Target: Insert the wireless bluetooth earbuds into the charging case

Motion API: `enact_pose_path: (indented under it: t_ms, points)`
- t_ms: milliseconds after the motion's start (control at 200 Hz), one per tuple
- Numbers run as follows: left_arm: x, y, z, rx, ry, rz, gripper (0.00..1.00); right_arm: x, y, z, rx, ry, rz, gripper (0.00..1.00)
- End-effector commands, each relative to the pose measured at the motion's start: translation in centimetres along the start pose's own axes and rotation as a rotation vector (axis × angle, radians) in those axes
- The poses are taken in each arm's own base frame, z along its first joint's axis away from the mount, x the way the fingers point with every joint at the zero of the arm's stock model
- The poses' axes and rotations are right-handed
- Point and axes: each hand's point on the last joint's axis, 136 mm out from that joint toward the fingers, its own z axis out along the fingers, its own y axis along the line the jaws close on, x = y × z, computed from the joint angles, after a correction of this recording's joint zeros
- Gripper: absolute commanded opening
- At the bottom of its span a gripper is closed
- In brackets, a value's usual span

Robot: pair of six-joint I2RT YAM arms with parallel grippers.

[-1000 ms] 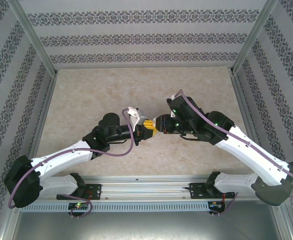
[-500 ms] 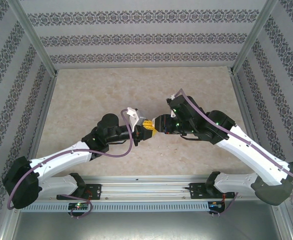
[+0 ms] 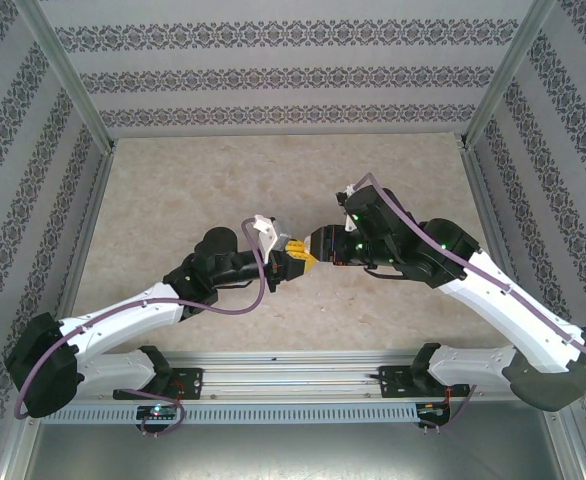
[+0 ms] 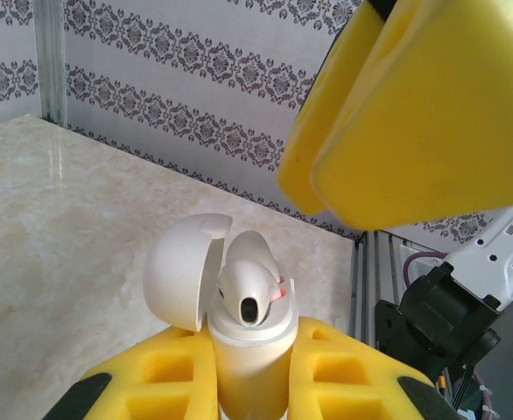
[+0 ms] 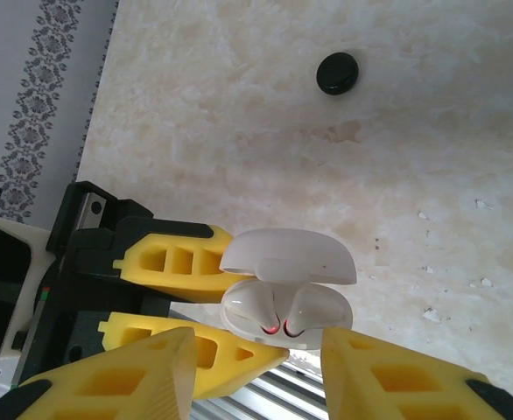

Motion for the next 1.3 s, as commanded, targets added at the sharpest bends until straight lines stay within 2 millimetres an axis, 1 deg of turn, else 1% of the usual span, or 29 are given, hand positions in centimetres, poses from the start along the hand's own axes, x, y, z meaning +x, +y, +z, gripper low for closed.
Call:
enact_pose_path:
  t_ms: [0, 255, 425, 699, 829, 974, 1149, 1294]
  points:
    - [-1.8, -0.5, -0.4, 0.015, -0.068, 0.033, 0.0, -0.6, 0.2, -1.7, -0.006, -0.033, -0.005, 0.42]
    - [-2.0, -0.6, -0.3, 0.024, -0.067, 0.035, 0.0, -1.0, -0.5, -1.7, -0.007, -0.033, 0.01, 0.42]
    - [-2.1, -1.0, -0.3, 0.046, -0.057, 0.039, 0.0, -1.8, -1.1, -1.5, -0.076, -0.027, 0.068, 0.39]
    - [-2.6, -2.0, -0.2, 0.099, -0.037, 0.054, 0.0, -2.8, -1.4, 0.2, -0.241, 0.052, 0.191, 0.34]
    - [-2.8, -2.4, 0.1, 0.129, -0.02, 0.051, 0.0, -2.9, -1.5, 0.9, -0.272, 0.068, 0.212, 0.31]
    - [-3.1, -2.1, 0.3, 0.11, -0.018, 0.043, 0.0, -2.6, -1.3, 1.3, -0.293, 0.09, 0.213, 0.29]
    - [-3.4, -1.3, 0.6, 0.083, -0.019, -0.004, 0.0, -1.6, -1.2, 1.6, -0.317, 0.137, 0.222, 0.27]
    - [-3.4, -0.7, 0.8, 0.057, -0.024, -0.027, 0.0, -0.8, -1.2, 1.2, -0.338, 0.15, 0.232, 0.27]
